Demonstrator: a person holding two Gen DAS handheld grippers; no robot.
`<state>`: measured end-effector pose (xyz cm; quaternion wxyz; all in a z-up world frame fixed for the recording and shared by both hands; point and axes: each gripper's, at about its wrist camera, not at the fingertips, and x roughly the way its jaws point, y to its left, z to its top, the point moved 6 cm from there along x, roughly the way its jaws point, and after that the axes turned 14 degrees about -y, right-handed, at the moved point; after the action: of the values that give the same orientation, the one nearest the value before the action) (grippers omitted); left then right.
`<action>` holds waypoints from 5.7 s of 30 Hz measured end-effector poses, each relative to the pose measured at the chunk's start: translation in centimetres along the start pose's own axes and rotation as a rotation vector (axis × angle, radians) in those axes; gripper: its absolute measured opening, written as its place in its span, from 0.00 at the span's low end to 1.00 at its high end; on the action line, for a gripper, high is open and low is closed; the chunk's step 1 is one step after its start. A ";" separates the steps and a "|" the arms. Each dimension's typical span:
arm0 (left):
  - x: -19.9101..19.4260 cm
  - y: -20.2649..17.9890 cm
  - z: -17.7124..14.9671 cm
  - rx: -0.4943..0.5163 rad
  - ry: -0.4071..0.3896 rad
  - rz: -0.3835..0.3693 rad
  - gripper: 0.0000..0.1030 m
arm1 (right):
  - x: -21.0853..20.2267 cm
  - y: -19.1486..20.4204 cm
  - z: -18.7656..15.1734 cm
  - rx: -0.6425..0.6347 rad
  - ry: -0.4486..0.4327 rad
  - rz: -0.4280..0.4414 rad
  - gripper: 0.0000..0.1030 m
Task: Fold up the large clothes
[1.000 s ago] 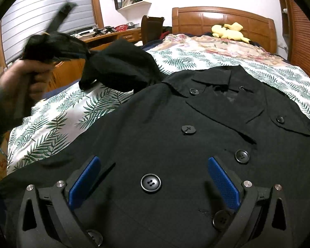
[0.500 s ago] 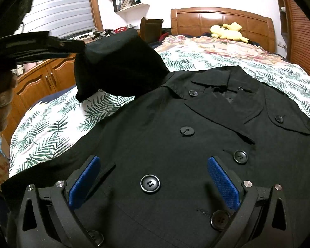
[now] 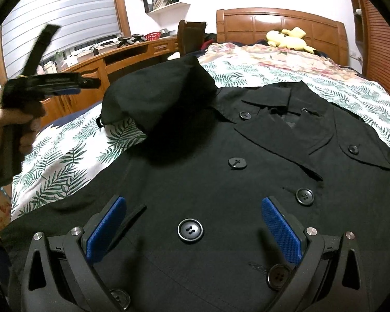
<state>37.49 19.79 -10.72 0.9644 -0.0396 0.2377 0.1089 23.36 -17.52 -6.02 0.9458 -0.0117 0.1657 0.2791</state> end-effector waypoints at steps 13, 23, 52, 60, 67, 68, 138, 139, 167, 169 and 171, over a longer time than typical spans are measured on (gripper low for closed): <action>8.5 4.5 -4.9 -0.061 0.171 0.120 0.76 | 0.2 -0.2 -0.1 0.012 0.010 0.011 1.00; 6.7 3.0 -4.3 -0.043 0.179 0.078 0.24 | 0.0 0.0 0.0 0.003 0.001 0.003 1.00; -18.8 -18.3 3.4 0.266 -0.187 -0.210 0.23 | -12.5 -1.5 1.0 -0.063 -0.124 -0.167 1.00; -22.6 -20.1 1.0 0.290 -0.193 -0.283 0.30 | -13.0 -1.4 1.1 -0.047 -0.112 -0.206 1.00; -26.8 -20.4 -0.3 0.316 -0.261 -0.342 0.78 | -13.0 -1.1 1.0 -0.057 -0.103 -0.213 1.00; -27.3 -20.2 -0.4 0.317 -0.267 -0.348 0.78 | -13.0 -0.9 1.0 -0.058 -0.100 -0.211 1.00; -25.4 -7.1 -6.2 0.086 -0.192 -0.331 0.78 | -19.2 -2.5 -0.4 -0.173 -0.099 -0.232 0.24; -25.0 -7.5 -6.0 0.091 -0.190 -0.334 0.78 | -19.3 -3.0 -0.8 -0.169 -0.100 -0.250 0.25; -10.9 -18.3 -8.0 0.146 -0.137 -0.434 0.78 | -20.5 -5.7 -1.0 0.013 -0.099 -0.428 0.52; -11.0 -18.3 -8.0 0.141 -0.150 -0.421 0.78 | -20.4 -5.8 -0.9 0.026 -0.105 -0.427 0.53; -11.4 -18.3 -8.0 0.138 -0.160 -0.428 0.78 | -20.1 -6.1 -1.2 0.044 -0.107 -0.427 0.53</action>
<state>28.25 -1.18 -12.00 0.9817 -0.0144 0.1534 -0.1116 10.37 -33.38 -1.19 0.9909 -0.0112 0.1152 0.0689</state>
